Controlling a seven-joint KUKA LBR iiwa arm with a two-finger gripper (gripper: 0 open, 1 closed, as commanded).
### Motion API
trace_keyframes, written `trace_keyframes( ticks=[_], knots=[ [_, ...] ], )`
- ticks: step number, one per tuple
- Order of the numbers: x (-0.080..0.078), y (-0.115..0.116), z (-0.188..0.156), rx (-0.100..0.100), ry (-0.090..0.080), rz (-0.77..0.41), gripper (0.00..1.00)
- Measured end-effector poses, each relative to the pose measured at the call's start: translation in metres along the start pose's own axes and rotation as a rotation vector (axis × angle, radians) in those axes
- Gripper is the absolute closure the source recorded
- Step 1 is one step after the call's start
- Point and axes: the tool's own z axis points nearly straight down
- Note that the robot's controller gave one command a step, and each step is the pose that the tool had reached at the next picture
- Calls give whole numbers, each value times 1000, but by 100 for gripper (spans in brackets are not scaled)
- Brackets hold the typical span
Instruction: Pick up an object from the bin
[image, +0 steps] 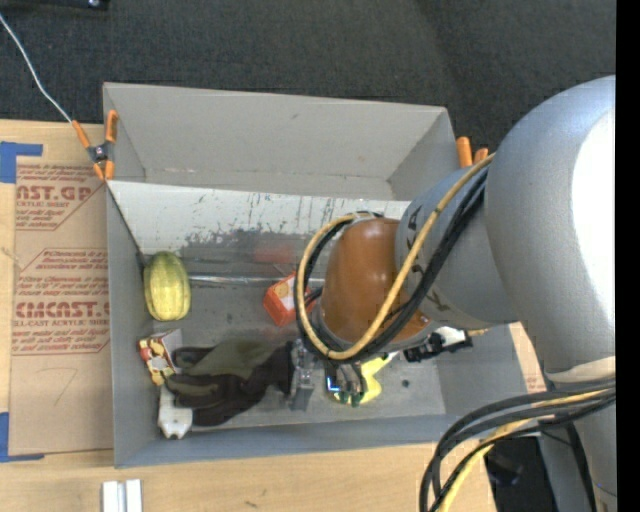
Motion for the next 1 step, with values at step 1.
trace_keyframes(
  ticks=[1],
  knots=[
    [-9,-19,-82,0,10,2,100]
  ],
)
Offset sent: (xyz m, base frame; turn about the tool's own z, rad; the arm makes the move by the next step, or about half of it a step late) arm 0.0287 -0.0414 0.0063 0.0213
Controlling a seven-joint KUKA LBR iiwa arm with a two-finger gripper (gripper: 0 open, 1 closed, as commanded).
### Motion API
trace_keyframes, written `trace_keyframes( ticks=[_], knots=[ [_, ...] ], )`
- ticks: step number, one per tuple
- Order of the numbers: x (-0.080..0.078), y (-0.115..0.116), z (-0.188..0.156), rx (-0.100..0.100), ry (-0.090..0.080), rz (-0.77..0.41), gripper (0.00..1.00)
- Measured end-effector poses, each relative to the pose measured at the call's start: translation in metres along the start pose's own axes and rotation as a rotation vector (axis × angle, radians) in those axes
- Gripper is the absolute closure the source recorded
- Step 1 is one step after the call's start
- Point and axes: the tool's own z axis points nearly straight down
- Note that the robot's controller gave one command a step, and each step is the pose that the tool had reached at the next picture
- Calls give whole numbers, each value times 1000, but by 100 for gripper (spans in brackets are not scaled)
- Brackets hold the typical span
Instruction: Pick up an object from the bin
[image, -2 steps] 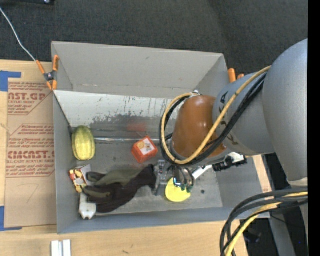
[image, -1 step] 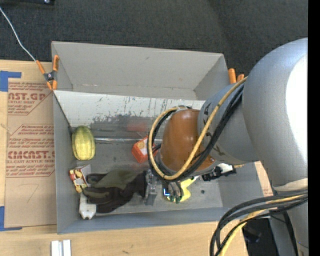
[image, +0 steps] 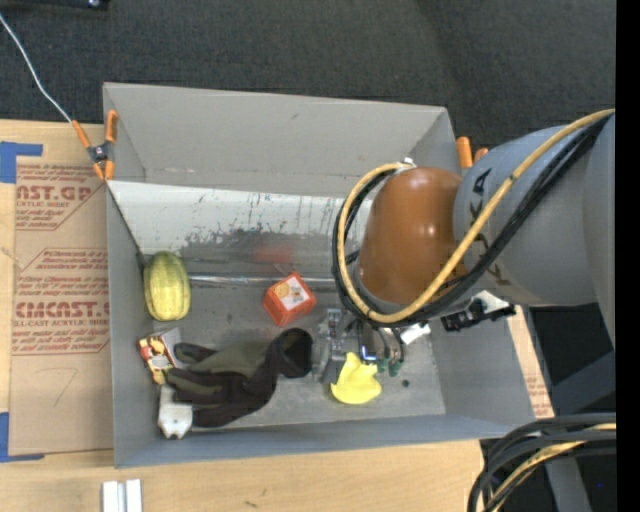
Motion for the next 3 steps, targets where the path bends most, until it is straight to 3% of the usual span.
trace_keyframes(
  ticks=[1,2,3],
  knots=[
    [-19,-12,37,-2,-16,12,100],
    [-24,49,68,0,-1,204,100],
    [-21,41,105,-4,-15,119,100]
  ],
)
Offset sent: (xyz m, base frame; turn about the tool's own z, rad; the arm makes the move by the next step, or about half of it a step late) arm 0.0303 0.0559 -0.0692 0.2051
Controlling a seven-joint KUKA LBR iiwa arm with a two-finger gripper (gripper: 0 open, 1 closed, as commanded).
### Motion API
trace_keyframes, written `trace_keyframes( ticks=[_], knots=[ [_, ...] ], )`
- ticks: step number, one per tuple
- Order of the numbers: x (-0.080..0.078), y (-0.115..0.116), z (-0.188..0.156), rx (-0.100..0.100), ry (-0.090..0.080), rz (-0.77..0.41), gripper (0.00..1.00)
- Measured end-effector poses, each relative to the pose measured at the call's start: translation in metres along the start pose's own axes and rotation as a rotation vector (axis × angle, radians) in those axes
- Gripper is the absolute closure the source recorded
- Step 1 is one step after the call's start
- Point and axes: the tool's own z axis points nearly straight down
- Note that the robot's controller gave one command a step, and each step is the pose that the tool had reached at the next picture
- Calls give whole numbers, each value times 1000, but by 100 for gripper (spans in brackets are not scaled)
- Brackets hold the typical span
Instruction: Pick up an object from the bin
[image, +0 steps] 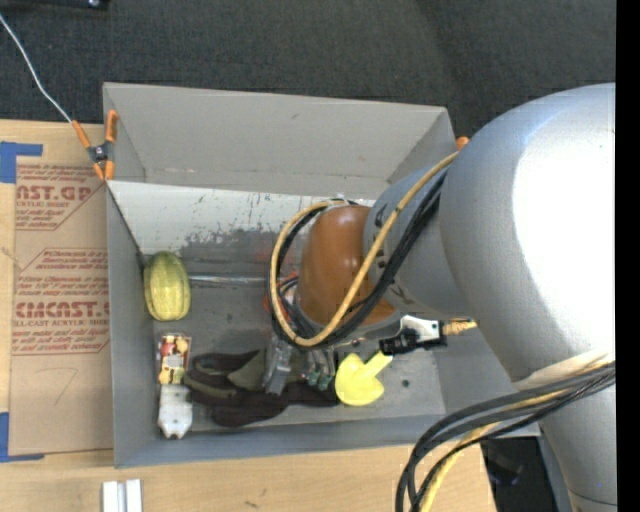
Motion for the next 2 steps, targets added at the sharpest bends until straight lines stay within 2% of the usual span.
trace_keyframes(
  ticks=[1,2],
  knots=[
    [7,11,-2,2,8,-231,100],
    [9,11,-1,3,14,-231,0]
  ],
)
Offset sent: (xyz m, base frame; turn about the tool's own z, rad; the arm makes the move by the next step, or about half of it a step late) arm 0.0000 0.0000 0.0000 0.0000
